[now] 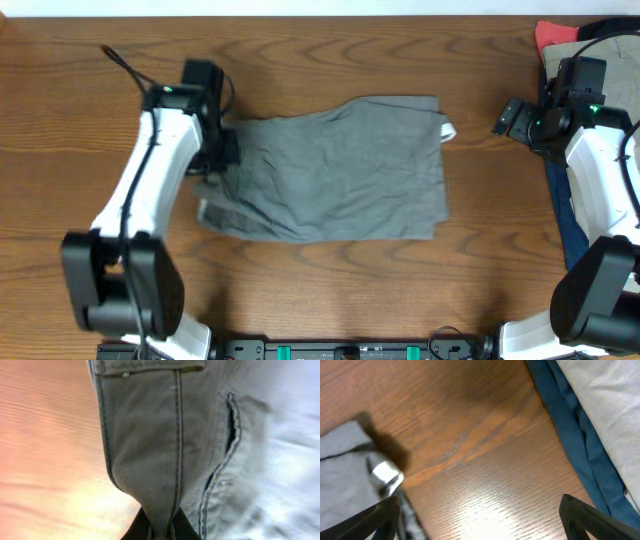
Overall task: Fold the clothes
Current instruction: 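Fold the left end of the trousers rightward over the middle with the left gripper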
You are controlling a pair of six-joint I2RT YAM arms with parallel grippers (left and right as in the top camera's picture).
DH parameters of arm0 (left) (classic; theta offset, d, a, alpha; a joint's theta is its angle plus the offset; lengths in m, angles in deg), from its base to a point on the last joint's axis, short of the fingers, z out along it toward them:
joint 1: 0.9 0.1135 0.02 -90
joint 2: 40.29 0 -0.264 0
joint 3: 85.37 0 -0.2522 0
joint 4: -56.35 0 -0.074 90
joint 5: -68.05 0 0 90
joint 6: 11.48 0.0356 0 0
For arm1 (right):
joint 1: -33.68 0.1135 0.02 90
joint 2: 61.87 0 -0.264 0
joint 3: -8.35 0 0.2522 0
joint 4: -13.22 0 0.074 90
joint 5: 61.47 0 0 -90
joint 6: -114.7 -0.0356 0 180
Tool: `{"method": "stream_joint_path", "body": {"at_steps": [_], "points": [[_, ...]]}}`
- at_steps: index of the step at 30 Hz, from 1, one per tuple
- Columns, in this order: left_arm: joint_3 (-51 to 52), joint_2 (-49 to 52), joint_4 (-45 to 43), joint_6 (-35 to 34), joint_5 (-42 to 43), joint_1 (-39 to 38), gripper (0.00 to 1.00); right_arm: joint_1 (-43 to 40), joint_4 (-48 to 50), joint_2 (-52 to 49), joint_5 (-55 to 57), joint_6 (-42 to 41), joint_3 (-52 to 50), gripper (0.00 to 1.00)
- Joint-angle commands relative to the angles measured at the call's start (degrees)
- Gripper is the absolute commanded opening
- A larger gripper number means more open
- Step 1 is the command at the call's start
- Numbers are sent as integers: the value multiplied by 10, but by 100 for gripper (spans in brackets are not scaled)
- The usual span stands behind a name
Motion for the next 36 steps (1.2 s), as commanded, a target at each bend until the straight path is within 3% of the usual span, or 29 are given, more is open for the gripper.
{"method": "stream_joint_path", "body": {"at_steps": [1,13,18,26,36], "points": [[-47,-37,27,-3,-20,-9,6,-2,1,0,8,4,10,99],[-109,-128,56,-10,5,-109,6,-2,1,0,8,5,10,99],[-122,-125,17,-42,28,-179,6,-2,1,0,8,4,10,99],[-114,-72,-56,-94,36,-280,6,-2,1,0,8,4,10,99],[-114,69,-149,-105,36,-327,6,0,1,0,8,5,10,99]]}}
